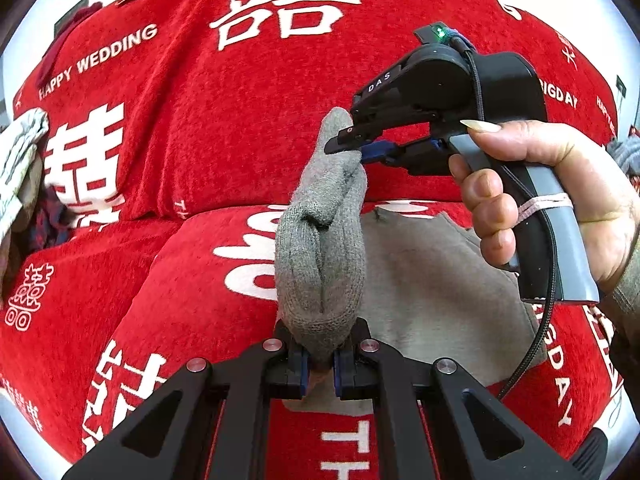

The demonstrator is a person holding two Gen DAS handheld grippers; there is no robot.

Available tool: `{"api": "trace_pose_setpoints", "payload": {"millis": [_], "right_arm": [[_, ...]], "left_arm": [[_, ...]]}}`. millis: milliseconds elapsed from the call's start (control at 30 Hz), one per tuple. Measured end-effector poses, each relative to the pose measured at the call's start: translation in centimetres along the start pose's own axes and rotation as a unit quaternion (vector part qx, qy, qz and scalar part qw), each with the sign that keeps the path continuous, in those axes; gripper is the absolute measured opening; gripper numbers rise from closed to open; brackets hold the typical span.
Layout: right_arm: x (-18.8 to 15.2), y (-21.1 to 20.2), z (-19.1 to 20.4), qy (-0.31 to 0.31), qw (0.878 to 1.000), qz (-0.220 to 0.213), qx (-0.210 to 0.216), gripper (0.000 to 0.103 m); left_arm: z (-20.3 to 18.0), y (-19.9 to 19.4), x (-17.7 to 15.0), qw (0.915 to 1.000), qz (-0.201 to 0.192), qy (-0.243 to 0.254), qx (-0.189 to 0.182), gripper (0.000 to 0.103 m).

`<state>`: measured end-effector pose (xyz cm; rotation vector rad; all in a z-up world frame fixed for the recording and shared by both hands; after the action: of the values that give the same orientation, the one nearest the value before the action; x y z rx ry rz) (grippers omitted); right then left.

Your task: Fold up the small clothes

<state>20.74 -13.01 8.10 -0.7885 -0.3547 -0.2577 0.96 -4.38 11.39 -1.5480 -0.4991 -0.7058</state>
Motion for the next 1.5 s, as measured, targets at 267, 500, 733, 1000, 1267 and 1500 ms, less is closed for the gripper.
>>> {"api": "trace_pose_setpoints", "payload": {"millis": [267,500,733,1000,1267,1500], "right_arm": [[0.0,-2.2,-2.0,0.005,1.000,-0.006,0.010,0.016],[0.1,-3.4,-4.0,0.015,0.999,0.000,0.033,0.016],[0.1,-4.4,-6.3,0.013,0.999,0.006,0.031,0.016],[0.2,-6.4,-8.1,-0.001,1.000,0.005,0.022,0.010],[-0.3,-5.4,-11.2,0.016,1.000,0.011,0.019,0.009],[-0.5,-5.4,-13.1,0.031,0.999,0.006,0.033,0.009]], "left_arm": [[-2.8,-0.1,0.4,0.9997,0.003,0.024,0.006,0.009],[-5.3,0.4,0.3,0.9987,0.011,0.046,0.018,0.009],[-8.7,1.3,-0.1,0.9970,0.020,0.067,0.034,0.009],[-12.3,2.5,-0.5,0.9947,0.033,0.090,0.037,0.009],[-13.5,4.2,-0.8,0.9932,0.050,0.098,0.037,0.009],[-14.5,4.5,-0.7,0.9922,0.052,0.107,0.037,0.009]]}}
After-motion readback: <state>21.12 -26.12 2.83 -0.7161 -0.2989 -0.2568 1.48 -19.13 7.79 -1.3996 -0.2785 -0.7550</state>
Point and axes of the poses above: each gripper's, at about its wrist camera, not at the fingertips, and y roughly the way its jaws point, z to its left, x to its top, the point moved 2 cm from there along y, roughly the way its jaws point, and after that the axes turned 3 degrees about z, right-handed, at the moved point
